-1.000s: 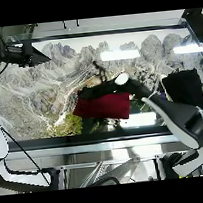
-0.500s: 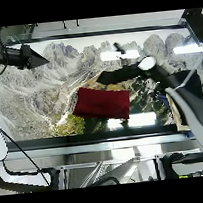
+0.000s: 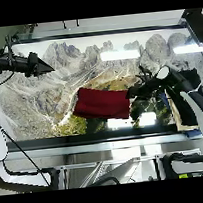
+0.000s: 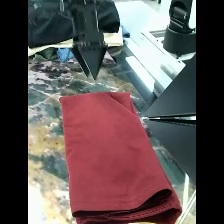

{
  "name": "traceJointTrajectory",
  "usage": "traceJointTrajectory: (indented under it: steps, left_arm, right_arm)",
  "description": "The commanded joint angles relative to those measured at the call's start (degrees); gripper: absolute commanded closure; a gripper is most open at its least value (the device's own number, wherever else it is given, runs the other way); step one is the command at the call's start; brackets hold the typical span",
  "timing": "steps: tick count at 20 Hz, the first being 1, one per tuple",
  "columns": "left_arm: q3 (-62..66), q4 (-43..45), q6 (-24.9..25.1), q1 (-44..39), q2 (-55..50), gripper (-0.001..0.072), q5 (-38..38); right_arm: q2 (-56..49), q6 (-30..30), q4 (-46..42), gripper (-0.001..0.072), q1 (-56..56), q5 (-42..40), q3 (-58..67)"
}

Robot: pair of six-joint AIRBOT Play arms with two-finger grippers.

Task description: Fold the shirts.

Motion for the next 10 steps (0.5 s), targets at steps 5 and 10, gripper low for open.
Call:
traceJointTrajectory:
  steps: [5,10]
  left_arm:
    - [-0.3,0.0,0.0,-0.8,0.0,0.0695,-0.8]
    - [-0.3,0.2,0.0,-2.3,0.0,0.0695,-0.8]
  right_arm:
    - [-7.0,-7.5,10.6,0.0066,-0.4,-4.5,-4.3]
    - [-9.2,-17.8,25.5,0.0254,-0.4,-6.3,-4.3]
